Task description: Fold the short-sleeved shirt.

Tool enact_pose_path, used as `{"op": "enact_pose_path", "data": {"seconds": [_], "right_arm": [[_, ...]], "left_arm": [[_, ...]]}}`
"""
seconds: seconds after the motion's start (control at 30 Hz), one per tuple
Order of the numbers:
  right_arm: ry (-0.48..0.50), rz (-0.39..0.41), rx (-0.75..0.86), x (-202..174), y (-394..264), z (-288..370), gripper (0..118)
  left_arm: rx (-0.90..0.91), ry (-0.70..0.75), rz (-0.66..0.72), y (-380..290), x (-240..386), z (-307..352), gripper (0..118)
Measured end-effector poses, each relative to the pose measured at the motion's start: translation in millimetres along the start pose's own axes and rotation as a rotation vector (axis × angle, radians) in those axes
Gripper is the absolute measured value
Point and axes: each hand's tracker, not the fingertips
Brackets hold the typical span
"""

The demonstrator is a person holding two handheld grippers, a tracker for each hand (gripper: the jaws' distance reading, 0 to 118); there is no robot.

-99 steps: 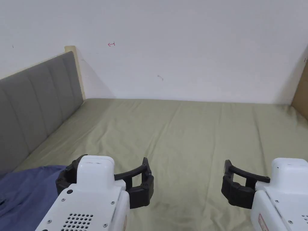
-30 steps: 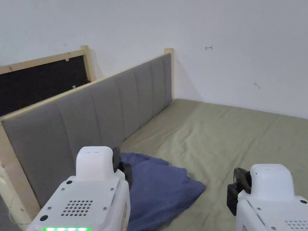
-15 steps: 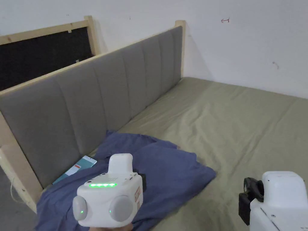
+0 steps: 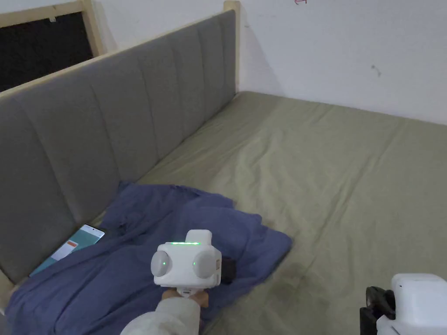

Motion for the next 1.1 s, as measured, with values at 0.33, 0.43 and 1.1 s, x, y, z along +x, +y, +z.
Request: {"op": "enact_pose_path", "data": {"seconds": [0.33, 0.43, 1.1], "right_arm": [[0.009, -0.097, -0.056, 29.2, -11.2, -5.0, 0], [-0.010, -0.127, -0.051, 39.5, -9.5, -2.7, 0], [-0.232, -0.383, 0.115, 156.6, -8.3, 81.0, 0]], "left_arm": [[-0.031, -0.082, 0.223, 11.2, -27.2, 28.5, 0], [-0.029, -0.148, 0.303, 14.2, -35.2, 39.1, 0], [0.178, -0.769, 0.002, 117.6, 180.1, 201.7, 0]]}}
